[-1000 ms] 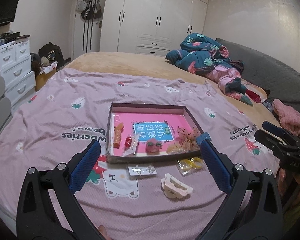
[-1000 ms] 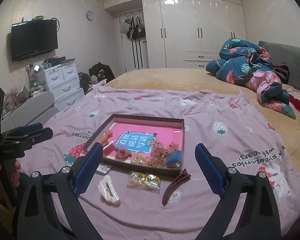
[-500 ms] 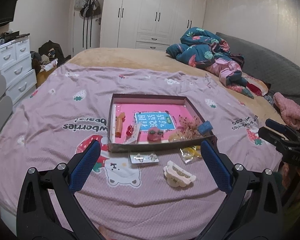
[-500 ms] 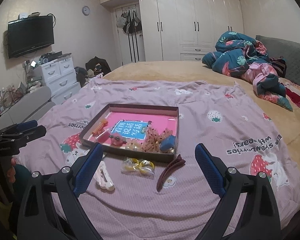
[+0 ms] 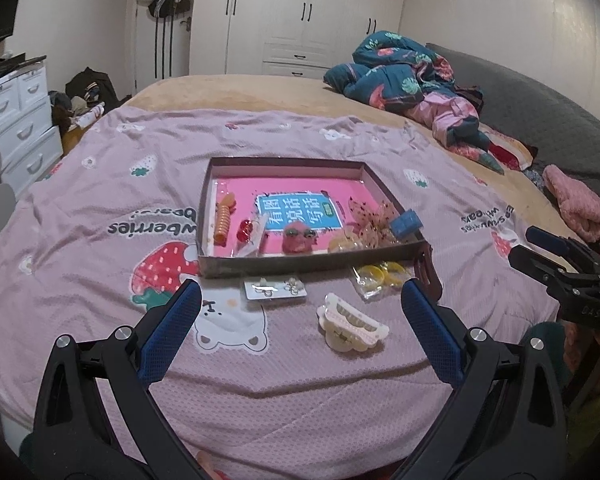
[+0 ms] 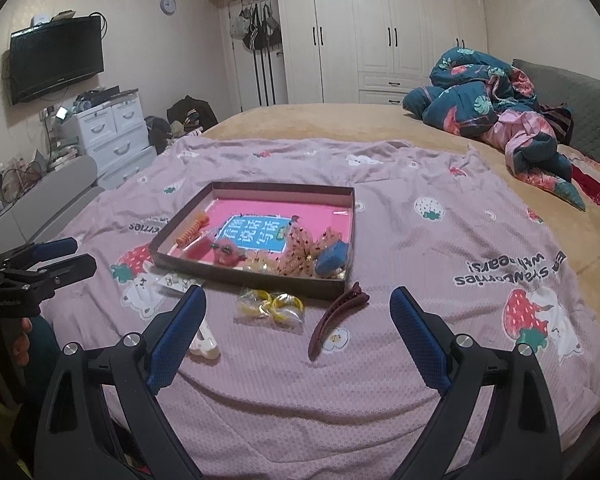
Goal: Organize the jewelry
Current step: 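Withdraw both tools and move them toward the cream claw clip and dark red clip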
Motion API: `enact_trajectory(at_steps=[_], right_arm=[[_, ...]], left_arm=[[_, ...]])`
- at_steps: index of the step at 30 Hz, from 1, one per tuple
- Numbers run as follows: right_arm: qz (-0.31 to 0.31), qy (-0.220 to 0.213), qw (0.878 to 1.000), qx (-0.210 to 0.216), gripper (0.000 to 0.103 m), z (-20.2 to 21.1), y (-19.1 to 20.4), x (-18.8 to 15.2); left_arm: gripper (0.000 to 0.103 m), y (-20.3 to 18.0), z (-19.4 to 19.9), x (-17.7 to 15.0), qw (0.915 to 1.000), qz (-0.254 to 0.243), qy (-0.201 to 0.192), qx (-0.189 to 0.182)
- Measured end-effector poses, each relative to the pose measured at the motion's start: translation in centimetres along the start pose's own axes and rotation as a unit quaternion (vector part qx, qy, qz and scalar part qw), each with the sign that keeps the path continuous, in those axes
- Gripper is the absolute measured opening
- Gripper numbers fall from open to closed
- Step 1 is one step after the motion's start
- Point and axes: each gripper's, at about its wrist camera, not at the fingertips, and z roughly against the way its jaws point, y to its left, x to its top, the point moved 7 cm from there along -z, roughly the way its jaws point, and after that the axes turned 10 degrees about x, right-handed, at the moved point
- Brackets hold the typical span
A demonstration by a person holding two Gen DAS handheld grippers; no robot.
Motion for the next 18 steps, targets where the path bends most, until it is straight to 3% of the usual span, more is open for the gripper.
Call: enact_trajectory(at_steps=[10, 18], right_arm=[[-0.013, 0.027, 1.000, -0.006, 0.092, -1.8, -1.2, -1.1], [-0.046, 0.058, 0.997, -0.013, 0.092, -4.9, -3.2, -2.4]], left_arm=[[0.094, -0.6, -1.8, -1.2, 0.9995, -0.002, 0.029, -0.008], [0.093, -2.2, -4.4, -3.4, 0.9965, 0.004, 0.074, -0.040]])
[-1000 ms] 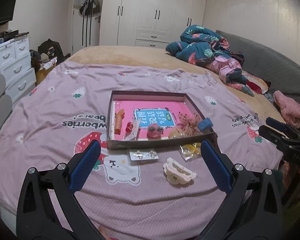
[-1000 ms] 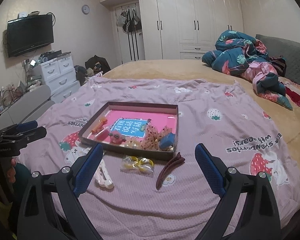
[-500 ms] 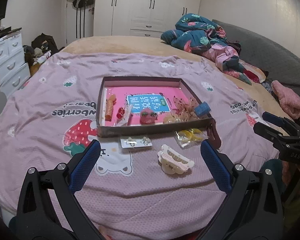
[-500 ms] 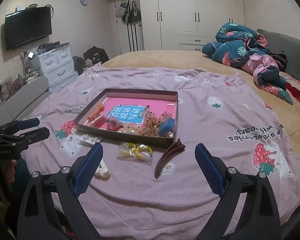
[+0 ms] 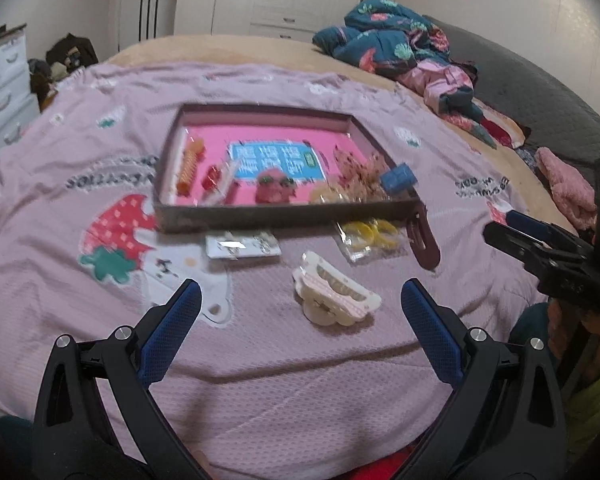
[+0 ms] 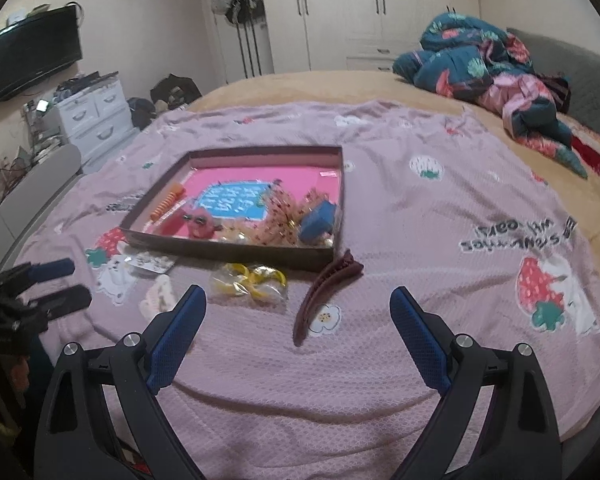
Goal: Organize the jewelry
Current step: 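Grasp the cream claw clip with left tool while right tool grasps dark red clip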
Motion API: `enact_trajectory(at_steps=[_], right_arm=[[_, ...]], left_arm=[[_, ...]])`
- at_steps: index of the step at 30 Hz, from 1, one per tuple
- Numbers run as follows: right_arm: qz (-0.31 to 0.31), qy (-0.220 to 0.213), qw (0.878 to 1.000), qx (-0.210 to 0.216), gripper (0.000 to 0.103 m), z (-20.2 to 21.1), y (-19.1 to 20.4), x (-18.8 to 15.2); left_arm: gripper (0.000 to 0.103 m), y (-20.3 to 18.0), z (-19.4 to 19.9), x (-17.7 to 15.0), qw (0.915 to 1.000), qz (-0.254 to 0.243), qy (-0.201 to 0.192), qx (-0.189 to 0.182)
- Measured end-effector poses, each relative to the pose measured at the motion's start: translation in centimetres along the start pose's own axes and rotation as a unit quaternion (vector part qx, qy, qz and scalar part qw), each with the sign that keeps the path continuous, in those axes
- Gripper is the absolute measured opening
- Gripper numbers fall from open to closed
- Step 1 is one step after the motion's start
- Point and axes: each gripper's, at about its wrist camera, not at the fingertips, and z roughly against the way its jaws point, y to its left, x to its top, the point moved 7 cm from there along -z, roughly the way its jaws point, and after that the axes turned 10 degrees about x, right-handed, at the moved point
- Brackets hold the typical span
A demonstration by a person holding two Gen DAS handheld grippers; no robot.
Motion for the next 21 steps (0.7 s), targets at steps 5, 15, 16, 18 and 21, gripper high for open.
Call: enact_trajectory(at_steps=[5, 15, 16, 18, 21], right_arm=[[-0.041, 0.031, 0.999, 0.001, 0.091, -3.2, -1.8, -0.9], [-0.107, 0.069, 0.992, 0.008, 0.066, -8.7, -4.3, -0.4], [-0.113, 0.074, 0.991, 0.004, 0.065, -9.2, -4.6, -0.6], [-0.116, 0.078, 0.990, 0.001, 0.055, -9.8, -4.7, -0.7], [-0.109, 0.077, 0.991, -0.008, 0.042, -10.2, -4.9, -0.7]], left_arm=[[0.093, -1.4, -2.3, -1.6, 0.9992, -0.006, 0.033, -0.021], [0.093, -3.1, -5.6, -2.3, 0.9968, 0.008, 0.069, -0.041], [0.093, -3.2, -5.9, -2.2, 0.9968, 0.008, 0.070, -0.039], [0.093, -3.5, -6.7, -2.0, 0.9960, 0.017, 0.077, -0.042], [0.093, -3.9, -7.9, -1.8, 0.9954, 0.026, 0.084, -0.038]])
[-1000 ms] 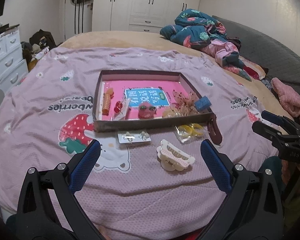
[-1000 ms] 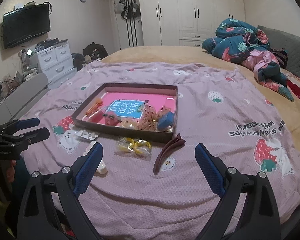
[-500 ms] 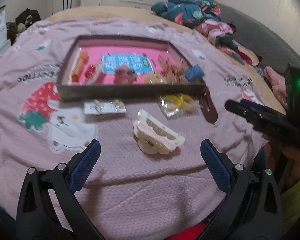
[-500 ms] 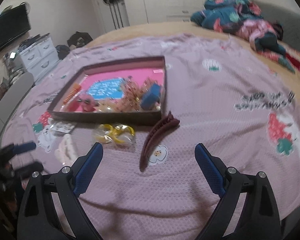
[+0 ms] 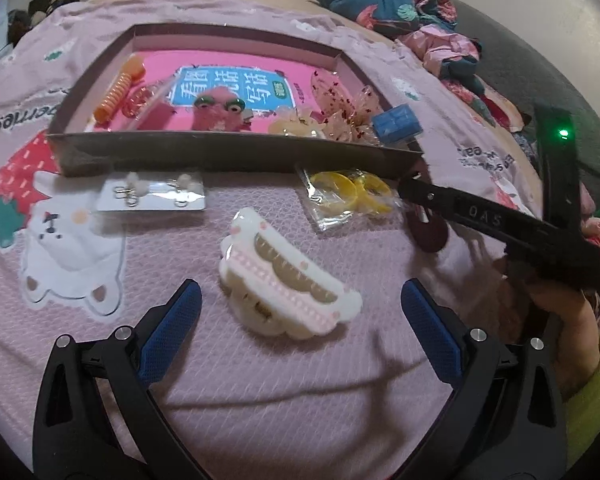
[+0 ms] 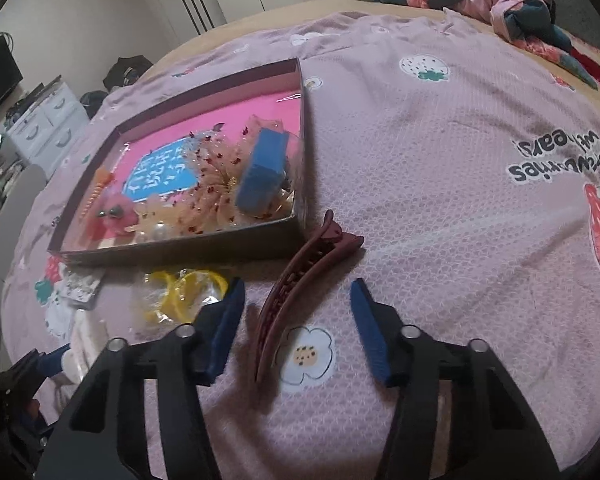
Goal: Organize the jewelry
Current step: 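Grasp the cream claw clip with left tool while right tool grasps dark red clip, then carry the cream claw clip and dark red clip over the tray with both tools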
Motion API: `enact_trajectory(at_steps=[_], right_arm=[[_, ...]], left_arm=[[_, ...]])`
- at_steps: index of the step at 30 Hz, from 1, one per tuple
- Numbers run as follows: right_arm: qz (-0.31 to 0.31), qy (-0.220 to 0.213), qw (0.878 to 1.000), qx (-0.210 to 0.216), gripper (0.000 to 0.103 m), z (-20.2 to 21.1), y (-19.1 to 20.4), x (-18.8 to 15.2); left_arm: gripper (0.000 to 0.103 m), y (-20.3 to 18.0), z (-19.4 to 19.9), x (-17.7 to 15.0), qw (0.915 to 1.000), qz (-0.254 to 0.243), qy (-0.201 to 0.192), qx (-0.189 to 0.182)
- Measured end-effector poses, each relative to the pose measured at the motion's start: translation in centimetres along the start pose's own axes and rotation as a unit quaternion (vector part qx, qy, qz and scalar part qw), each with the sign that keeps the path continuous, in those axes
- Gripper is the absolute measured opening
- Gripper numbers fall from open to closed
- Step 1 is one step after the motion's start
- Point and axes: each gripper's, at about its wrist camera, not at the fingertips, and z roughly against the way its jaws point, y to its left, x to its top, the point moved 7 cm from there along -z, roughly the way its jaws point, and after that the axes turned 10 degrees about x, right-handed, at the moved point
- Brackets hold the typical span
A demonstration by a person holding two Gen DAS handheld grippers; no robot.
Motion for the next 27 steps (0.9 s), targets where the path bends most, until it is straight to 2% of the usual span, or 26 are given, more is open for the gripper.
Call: enact_trajectory(at_steps=[4, 6, 8, 10, 12, 17, 22, 27], right_arm=[[-0.001, -0.003, 1.000, 0.000, 0.025, 0.1, -0.3, -0.1], [-0.001, -0.006, 1.000, -0.002, 0.017, 0.5, -0.4, -0.2], [-0.002, -0.011, 1.000, -0.004, 0.011, 0.9, -0.7, -0.4], [-0.011, -0.019, 1.000, 0.002, 0.011, 1.5, -1.1, -0.6], [-0.010, -0.029, 1.000, 0.004, 0.011, 2.2, -1.3, -0.7], [-0.006, -0.049, 0.999, 0.007, 0.011, 4.4, -1.5, -1.6], [0.009, -0.064, 0.998, 0.017, 0.011, 6.4, -0.8, -2.2], [0.040, -0.077, 0.996, 0.035, 0.011, 8.1, 1.4, -2.4]], left_arm=[[0.092, -0.2, -1.0, 0.5, 0.9998, 0.000, -0.003, 0.021], [0.066, -0.4, -1.2, 0.6, 0.9990, -0.011, -0.012, 0.041], [0.052, -0.3, -1.3, 0.6, 0.9979, -0.025, -0.018, 0.057], [0.050, 0.0, -1.1, 0.6, 0.9983, -0.024, -0.018, 0.050], [0.044, 0.2, -0.8, 0.6, 0.9986, -0.022, -0.021, 0.042], [0.038, 0.5, 0.5, 0.2, 0.9991, -0.024, -0.029, 0.019], [0.034, 0.9, 2.2, -0.2, 0.9987, -0.028, -0.039, 0.015], [0.030, 1.8, 3.6, -0.3, 0.9985, -0.021, -0.048, 0.015]])
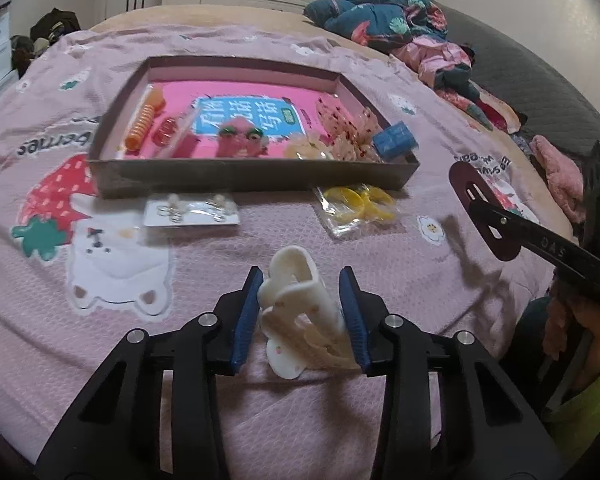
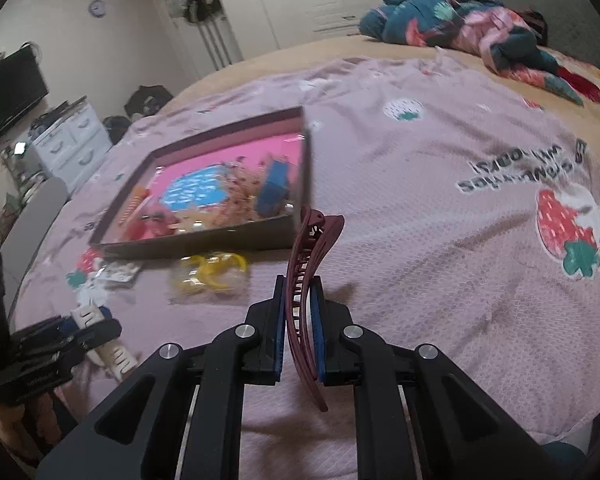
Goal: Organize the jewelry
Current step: 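Carry the cream claw clip and dark red clip over the tray with both tools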
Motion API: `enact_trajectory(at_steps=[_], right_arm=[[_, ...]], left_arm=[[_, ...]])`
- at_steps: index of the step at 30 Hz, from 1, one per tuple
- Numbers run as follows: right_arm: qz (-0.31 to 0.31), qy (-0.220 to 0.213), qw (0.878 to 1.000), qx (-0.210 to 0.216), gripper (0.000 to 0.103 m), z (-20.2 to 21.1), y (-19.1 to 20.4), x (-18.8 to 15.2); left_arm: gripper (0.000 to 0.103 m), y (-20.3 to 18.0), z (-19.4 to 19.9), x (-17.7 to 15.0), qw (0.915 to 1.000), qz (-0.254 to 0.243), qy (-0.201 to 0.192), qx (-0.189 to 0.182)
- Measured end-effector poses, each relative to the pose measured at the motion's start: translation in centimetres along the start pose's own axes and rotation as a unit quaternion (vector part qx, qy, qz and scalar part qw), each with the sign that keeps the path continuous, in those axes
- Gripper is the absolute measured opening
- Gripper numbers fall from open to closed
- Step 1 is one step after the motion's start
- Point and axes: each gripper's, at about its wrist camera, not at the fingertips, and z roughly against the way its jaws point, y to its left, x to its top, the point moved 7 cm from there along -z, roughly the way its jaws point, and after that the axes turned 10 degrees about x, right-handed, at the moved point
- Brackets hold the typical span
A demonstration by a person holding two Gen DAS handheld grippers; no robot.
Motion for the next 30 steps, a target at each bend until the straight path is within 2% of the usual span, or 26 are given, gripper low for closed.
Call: enact_trajectory(at_steps=[16, 24, 30], right_arm=[[0.082, -0.008, 0.995, 0.053, 0.011, 1.2, 7.7, 1.3], [0.098, -0.002, 0.991, 0.094, 0.011, -0.1, 11.2, 2.6], [0.108, -0.004, 0.989, 0.105, 0.011, -1.1, 12.6, 3.9]], left_arm=[[0.029, 5.0, 4.0, 3.7, 0.9961, 0.056, -0.063, 0.026], [0.028, 7.7, 5.0, 6.0, 0.9921, 0.083, -0.086, 0.039], [0.027, 8.4, 5.2, 8.3, 0.9906, 0.080, -0.100, 0.047]])
